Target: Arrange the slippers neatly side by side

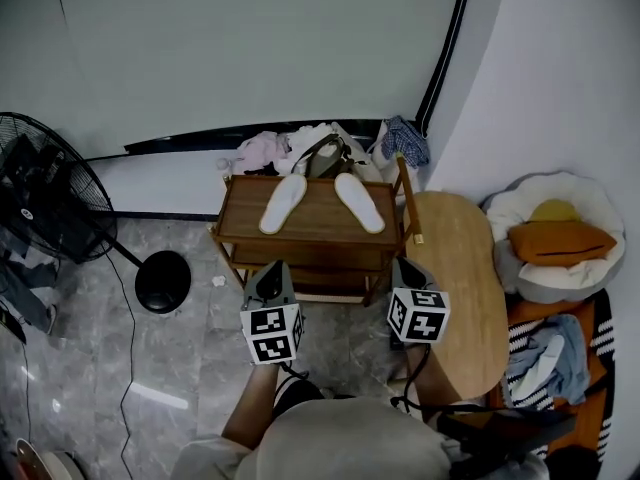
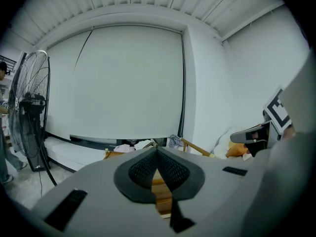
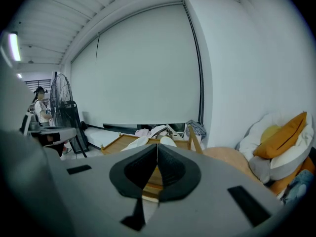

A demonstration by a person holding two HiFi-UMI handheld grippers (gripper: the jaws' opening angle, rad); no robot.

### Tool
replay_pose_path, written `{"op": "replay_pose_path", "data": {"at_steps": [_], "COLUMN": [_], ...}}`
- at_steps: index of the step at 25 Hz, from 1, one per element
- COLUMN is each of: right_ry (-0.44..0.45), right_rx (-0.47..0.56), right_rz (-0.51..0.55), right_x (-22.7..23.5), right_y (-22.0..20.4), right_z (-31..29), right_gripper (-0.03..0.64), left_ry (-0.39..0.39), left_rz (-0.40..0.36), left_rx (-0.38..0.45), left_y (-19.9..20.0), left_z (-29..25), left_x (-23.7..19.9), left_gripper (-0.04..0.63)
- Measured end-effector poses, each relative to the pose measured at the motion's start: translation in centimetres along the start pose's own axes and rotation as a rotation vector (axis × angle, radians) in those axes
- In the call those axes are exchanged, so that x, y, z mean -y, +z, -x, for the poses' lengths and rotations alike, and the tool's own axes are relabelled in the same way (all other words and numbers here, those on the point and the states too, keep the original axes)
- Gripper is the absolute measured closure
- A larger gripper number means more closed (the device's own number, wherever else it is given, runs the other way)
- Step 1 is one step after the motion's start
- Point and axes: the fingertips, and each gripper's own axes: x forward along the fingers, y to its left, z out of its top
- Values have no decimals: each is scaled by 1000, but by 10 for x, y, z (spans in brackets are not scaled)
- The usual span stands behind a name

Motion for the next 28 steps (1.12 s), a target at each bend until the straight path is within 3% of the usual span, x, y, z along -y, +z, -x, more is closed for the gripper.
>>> {"op": "replay_pose_path", "data": {"at_steps": [9, 28], "right_ry": [-27, -78], "right_rx": [-28, -23], "right_rz": [12, 0], "right_x": [9, 9], "right_y": [2, 72], "right_z": [-34, -164], "right_gripper": [583, 583], "left_ry": [-23, -76], "left_rz": [22, -25], "left_rx": [-27, -31], "left_y": [-6, 44], "left_z": [-44, -188], "left_x": [-10, -60], "left_gripper": [580, 580]}}
